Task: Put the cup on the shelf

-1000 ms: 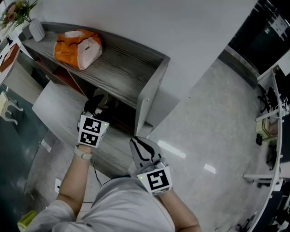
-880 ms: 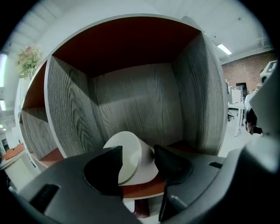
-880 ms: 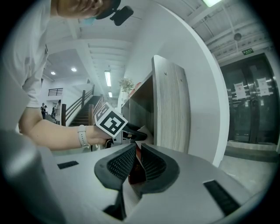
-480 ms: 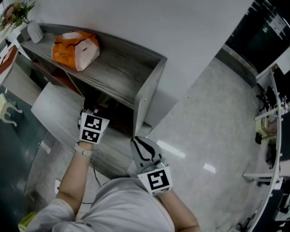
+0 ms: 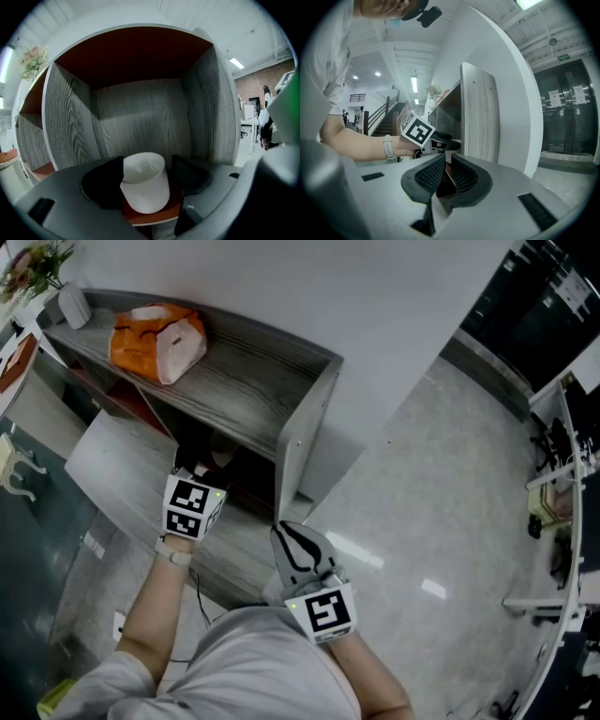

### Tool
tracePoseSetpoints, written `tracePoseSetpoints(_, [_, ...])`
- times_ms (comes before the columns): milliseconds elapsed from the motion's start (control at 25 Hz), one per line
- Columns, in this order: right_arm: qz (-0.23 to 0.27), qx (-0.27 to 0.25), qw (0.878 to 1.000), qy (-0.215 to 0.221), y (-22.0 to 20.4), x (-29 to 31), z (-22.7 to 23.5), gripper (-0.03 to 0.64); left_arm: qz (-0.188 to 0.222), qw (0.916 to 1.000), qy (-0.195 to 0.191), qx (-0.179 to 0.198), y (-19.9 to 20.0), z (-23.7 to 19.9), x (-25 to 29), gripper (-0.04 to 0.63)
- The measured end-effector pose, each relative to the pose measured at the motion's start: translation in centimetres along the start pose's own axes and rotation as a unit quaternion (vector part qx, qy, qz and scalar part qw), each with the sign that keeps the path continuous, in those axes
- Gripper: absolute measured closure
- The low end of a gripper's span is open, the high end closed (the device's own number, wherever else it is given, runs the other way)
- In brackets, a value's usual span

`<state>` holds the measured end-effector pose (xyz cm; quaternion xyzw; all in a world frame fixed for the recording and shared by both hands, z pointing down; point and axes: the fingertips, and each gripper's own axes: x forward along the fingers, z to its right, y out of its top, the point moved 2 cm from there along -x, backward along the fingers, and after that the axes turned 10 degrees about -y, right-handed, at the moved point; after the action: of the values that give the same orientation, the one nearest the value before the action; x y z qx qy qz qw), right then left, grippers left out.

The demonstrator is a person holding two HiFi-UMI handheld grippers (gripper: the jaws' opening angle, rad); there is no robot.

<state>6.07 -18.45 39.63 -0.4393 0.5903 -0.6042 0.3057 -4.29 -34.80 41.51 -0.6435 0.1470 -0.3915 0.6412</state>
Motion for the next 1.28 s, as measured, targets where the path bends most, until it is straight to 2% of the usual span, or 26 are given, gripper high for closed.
tracePoseSetpoints(400, [0.006, 0.000, 1.000, 0.007, 0.2, -0.7, -0.1, 0.571, 0.013, 0.9996, 0.013, -0.021, 0.0, 0.2, -1.9, 0.282])
tracePoseSetpoints(720, [0.010, 0.010, 0.999, 0.044, 0.2, -0.5, -1.5, 0.571, 0.026, 0.9980, 0.024, -0.052, -1.0, 1.2, -5.8, 0.289])
tracePoseSetpoints(800, [0.013, 0.009, 0.998, 0.058, 0.3, -0.2, -2.1, 0.572, 0.034, 0.9970, 0.036, -0.059, -1.3, 1.3, -7.3, 0.334])
tracePoseSetpoints(920, [0.017, 0.009, 0.997, 0.079, 0.4, 0.2, -3.2, 0.572, 0.051, 0.9942, 0.059, -0.074, -1.9, 1.4, -10.0, 0.460])
tracePoseSetpoints(1040, [0.018, 0.013, 0.994, 0.102, 0.4, 0.8, -4.4, 0.572, 0.064, 0.9914, 0.078, -0.084, -2.6, 1.7, -12.4, 0.528])
tracePoseSetpoints(1120, [0.019, 0.013, 0.993, 0.120, 0.4, 1.0, -5.4, 0.571, 0.063, 0.9897, 0.091, -0.091, -3.4, 2.0, -14.1, 0.559])
tracePoseSetpoints(1280, [0.021, 0.016, 0.988, 0.154, 0.5, 1.7, -7.5, 0.572, 0.063, 0.9842, 0.115, -0.119, -5.0, 2.7, -17.4, 0.568])
